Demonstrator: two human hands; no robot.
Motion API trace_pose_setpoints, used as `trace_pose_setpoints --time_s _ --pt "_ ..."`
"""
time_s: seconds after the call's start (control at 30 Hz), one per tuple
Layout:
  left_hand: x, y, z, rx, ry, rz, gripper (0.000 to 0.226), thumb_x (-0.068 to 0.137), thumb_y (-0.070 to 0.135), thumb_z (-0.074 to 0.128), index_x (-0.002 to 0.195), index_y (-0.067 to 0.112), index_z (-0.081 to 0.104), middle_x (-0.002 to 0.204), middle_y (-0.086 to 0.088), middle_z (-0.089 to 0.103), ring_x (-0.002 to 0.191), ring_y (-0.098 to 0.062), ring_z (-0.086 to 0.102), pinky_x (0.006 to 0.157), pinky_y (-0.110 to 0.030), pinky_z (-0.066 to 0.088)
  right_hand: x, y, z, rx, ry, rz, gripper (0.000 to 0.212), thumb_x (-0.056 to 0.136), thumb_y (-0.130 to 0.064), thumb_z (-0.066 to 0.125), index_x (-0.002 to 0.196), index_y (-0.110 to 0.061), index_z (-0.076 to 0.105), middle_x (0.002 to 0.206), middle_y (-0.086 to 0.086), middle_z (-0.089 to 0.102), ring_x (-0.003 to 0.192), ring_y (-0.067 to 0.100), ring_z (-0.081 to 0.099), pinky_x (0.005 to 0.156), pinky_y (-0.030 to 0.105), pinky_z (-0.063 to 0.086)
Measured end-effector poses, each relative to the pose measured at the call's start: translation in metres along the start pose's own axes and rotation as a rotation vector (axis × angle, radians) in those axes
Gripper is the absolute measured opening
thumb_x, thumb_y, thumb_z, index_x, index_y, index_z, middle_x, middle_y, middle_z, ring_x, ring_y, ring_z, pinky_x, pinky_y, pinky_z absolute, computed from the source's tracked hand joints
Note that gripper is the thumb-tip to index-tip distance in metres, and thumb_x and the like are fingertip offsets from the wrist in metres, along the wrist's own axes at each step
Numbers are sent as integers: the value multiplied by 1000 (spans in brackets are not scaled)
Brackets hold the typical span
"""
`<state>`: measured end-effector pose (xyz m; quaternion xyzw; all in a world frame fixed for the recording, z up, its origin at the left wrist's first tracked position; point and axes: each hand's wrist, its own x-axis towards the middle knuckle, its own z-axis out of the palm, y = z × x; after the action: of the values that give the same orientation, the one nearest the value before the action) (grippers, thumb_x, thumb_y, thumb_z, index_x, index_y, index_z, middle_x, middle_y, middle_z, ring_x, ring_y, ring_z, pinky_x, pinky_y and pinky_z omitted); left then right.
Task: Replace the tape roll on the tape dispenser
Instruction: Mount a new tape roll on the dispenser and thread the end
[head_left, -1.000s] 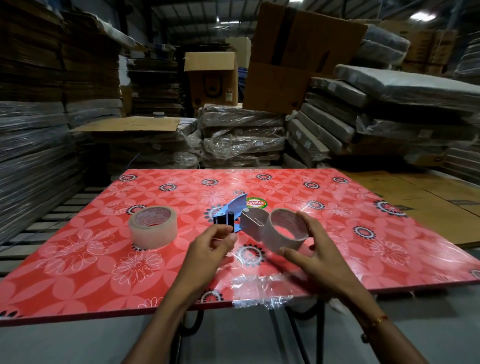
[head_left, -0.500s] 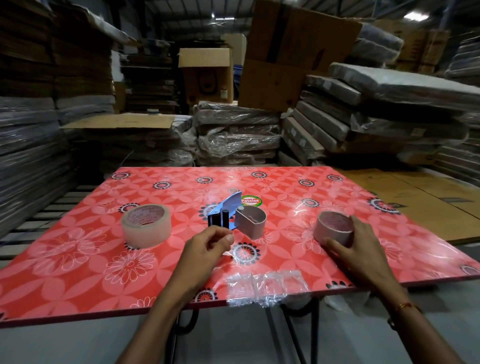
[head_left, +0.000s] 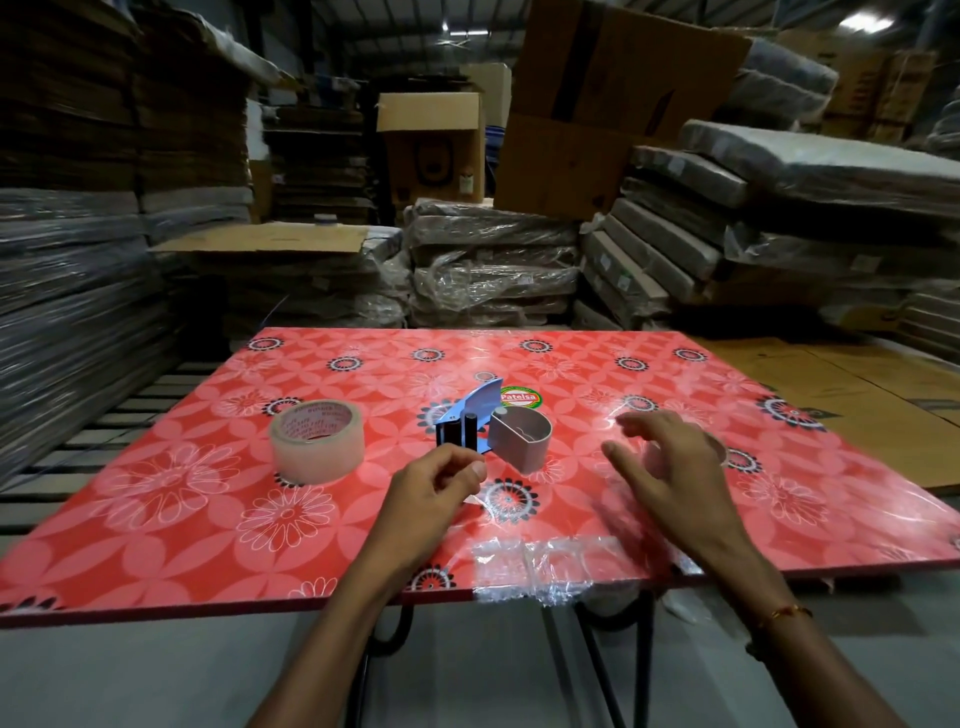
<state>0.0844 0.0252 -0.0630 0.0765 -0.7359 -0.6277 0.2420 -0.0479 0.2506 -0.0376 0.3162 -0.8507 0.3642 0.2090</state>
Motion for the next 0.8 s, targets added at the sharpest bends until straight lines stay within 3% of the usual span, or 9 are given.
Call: trace_pose_setpoints --time_s 0.1,0.17,0.27,0.4,0.53,0.63,0.8 --pt "-2 2 -1 8 39 6 10 96 17 62 95 18 72 97 -10 72 85 -14 68 66 -20 55 -1 -25 21 -1 30 -138 18 92 -36 65 100 -21 72 97 -5 68 91 18 60 81 42 50" --pt "0 -1 -2 59 74 25 12 96 18 61 92 22 72 93 -4 74 84 -15 69 68 -28 59 -3 -42 36 123 -56 -153 11 92 -30 66 92 -21 72 88 -8 67 80 14 60 72 37 51" --pt "2 -4 -3 100 124 49 13 96 22 61 90 27 72 89 0 75 86 -18 71 76 -40 59 -3 -63 53 321 -209 -59 14 92 -29 66 84 -20 72 73 -3 71 67 15 64 65 40 54" --pt "0 1 -1 78 201 65 14 97 16 61 88 19 71 84 -1 75 81 -17 71 62 -22 56 1 -78 63 447 -311 17 18 95 -29 64 83 -19 73 70 4 71 58 10 61 65 42 54" --pt "-1 1 -6 133 370 148 14 95 12 61 88 19 71 80 4 74 78 -14 69 73 -31 56 -4 -77 74 646 -369 153 21 97 -29 63 79 -22 71 64 0 64 54 9 53 60 46 56" --pt "-1 5 -13 190 553 196 11 95 13 60 96 21 69 93 10 70 91 -7 64 78 -23 52 -7 -74 76 730 -380 210 20 97 -27 64 80 -21 71 64 -2 62 54 15 50 61 44 55" --pt "5 4 -48 523 814 168 36 85 17 67 118 23 56 129 1 49 122 -21 41 99 -42 43 -9 -75 74 749 -402 177 18 98 -26 63 83 -21 73 66 1 60 52 10 50 54 27 50"
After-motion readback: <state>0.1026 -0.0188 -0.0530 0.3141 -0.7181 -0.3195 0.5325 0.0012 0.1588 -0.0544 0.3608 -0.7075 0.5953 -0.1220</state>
